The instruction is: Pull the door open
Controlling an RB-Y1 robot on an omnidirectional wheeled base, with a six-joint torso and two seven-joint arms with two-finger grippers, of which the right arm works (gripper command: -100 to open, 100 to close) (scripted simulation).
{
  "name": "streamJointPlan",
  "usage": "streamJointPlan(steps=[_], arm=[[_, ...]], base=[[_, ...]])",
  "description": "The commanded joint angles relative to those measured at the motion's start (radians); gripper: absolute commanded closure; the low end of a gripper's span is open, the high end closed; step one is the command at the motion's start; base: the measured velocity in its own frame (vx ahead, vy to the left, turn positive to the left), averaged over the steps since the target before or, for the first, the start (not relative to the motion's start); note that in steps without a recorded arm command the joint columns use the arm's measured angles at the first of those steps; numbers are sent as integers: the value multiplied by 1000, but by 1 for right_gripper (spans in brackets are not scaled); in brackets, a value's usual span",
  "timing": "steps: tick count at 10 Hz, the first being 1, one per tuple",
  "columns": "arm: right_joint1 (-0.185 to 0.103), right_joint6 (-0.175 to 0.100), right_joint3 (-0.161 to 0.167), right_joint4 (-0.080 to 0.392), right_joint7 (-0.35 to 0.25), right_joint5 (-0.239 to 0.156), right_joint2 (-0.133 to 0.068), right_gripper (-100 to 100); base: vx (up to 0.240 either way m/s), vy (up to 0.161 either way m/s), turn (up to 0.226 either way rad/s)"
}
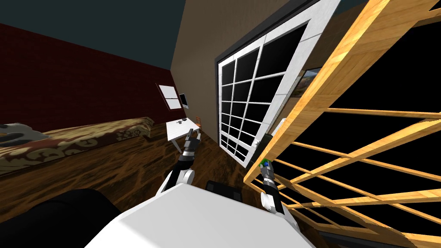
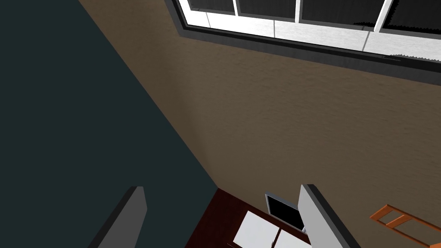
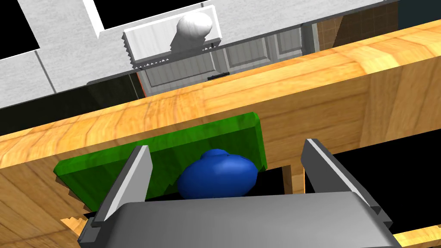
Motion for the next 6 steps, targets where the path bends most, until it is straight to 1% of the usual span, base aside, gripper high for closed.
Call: streamJointPlan(steps=[1, 6], arm=[[-1, 1, 5, -2, -36, -15, 1, -100], [-7, 1, 24, -2, -151, -63, 6, -100]], base=[[-103, -30, 25], [-61, -14, 40]])
